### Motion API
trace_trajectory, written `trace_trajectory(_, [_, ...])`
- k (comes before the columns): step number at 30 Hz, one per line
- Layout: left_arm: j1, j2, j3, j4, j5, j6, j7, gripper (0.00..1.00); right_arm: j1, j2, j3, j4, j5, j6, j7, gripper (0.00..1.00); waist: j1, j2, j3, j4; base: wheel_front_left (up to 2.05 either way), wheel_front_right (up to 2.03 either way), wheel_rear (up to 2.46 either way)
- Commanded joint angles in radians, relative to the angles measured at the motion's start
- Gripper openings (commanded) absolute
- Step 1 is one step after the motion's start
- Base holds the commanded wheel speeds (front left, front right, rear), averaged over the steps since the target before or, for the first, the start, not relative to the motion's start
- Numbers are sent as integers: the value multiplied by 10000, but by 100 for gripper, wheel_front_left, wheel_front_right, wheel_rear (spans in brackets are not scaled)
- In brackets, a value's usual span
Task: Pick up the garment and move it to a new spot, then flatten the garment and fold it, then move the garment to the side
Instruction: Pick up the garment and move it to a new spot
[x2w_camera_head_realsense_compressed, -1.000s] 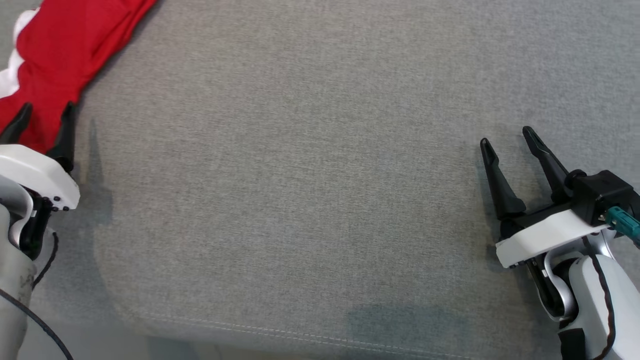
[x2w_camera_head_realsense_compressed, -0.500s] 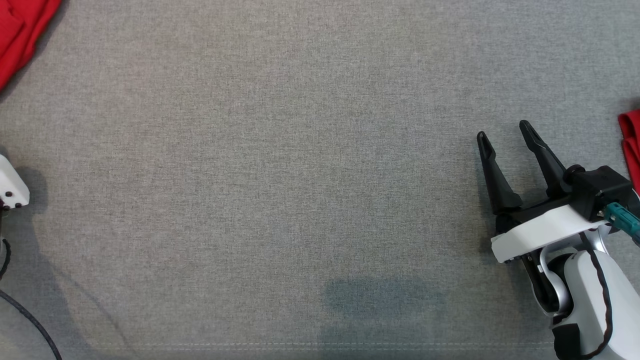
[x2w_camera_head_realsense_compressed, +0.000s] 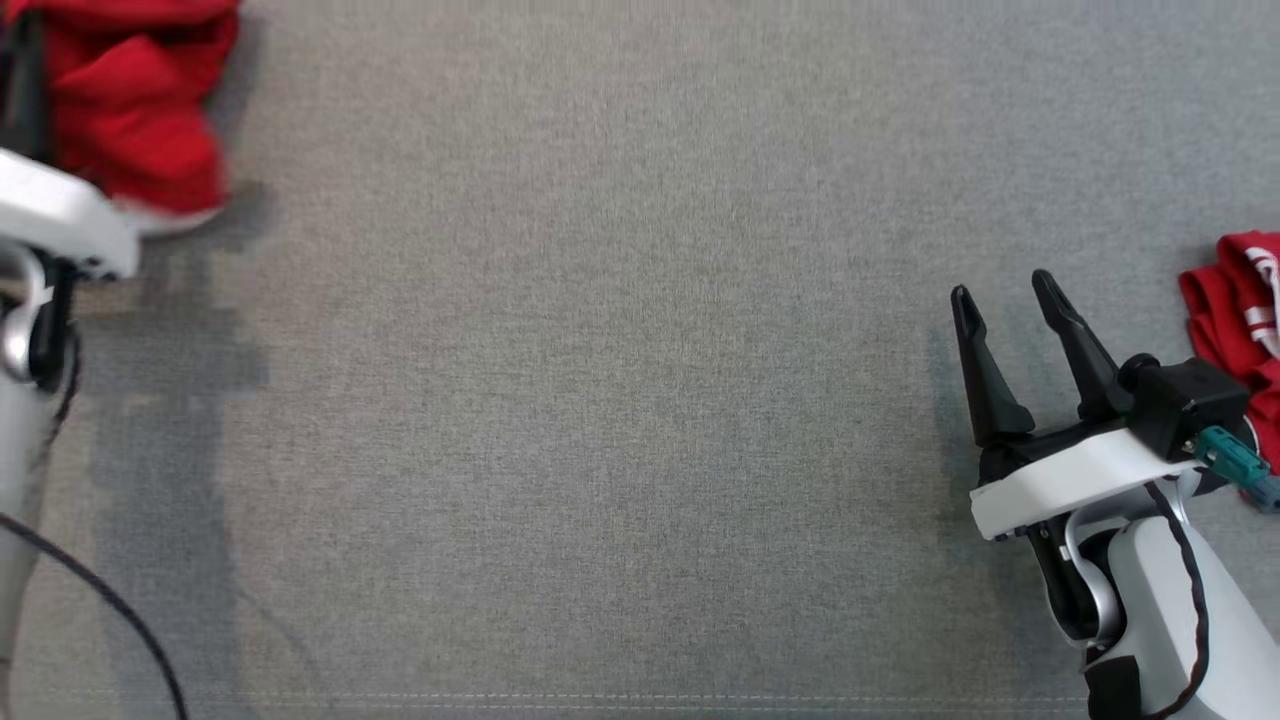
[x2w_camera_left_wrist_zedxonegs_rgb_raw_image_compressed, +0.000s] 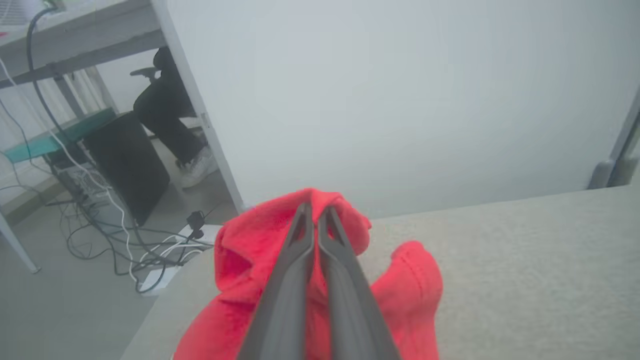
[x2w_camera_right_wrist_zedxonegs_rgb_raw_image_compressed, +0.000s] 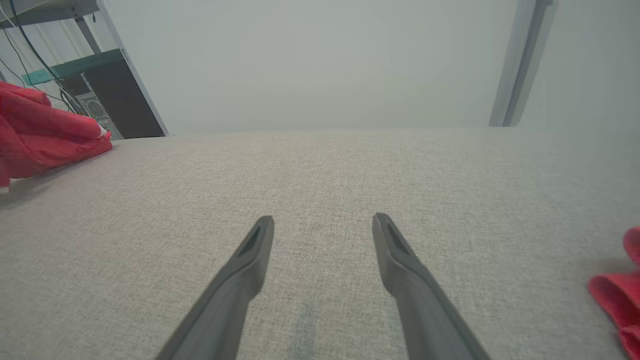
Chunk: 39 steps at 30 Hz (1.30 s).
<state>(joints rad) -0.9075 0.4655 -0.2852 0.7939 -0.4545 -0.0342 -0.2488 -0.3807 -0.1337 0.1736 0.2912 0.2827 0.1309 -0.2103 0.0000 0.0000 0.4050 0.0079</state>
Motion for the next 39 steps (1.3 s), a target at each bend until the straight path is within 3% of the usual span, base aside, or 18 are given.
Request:
trace_trajectory(1, [-198,392,119,-776,214,-71,-117,0,165,56,158,-86,115,-2,-176,100,0,0,-382,35,0,0,0])
trace_trajectory(7, [318,-236,-184,-3310,-73,-227,100,0,285,135,99,218,249,-2,-335,100,0,0,-924,-85,0,0,0])
trace_trajectory(10, [970,-737,-552,-4887,-235,-116,418,0,374,199,89,378,333,-2,-402,100,0,0,-1178,-286,0,0,0])
trace_trajectory(14, [1788,-1405,-1132,-5933,-346,50,654,0,421,219,39,522,385,-2,-448,100,0,0,-1289,-556,0,0,0])
trace_trajectory(19, [2478,-2224,-1903,-5613,-442,-27,609,0,349,235,103,622,408,-2,-482,100,0,0,-1195,-949,0,0,0])
trace_trajectory(27, [2617,-3082,-2821,-3074,-197,-483,108,0,274,266,180,783,446,-2,-503,100,0,0,-1048,-1300,0,0,0])
trace_trajectory(28, [2619,-3156,-2903,-2713,-174,-542,60,7,272,270,181,808,454,-2,-505,100,0,0,-1049,-1314,0,0,0])
trace_trajectory(29, [2615,-3198,-3002,-2389,-93,-590,11,37,273,270,188,828,461,-2,-506,100,0,0,-1059,-1321,0,0,0])
trace_trajectory(30, [2630,-3265,-3019,-2133,-92,-630,-34,84,273,262,213,835,472,-2,-507,100,0,0,-1074,-1316,0,0,0])
trace_trajectory(31, [2655,-3319,-3014,-1943,-75,-656,-69,100,260,237,254,814,470,-2,-508,100,0,0,-1096,-1296,0,0,0])
trace_trajectory(34, [2770,-3413,-2684,-1907,-4,-619,-118,100,210,129,479,576,518,-2,-511,100,0,0,-1176,-1120,0,0,0])
trace_trajectory(39, [3401,-3376,-1639,-3133,356,-461,-126,100,162,-242,1583,-94,671,-2,-513,100,0,0,-1305,-619,0,0,0])
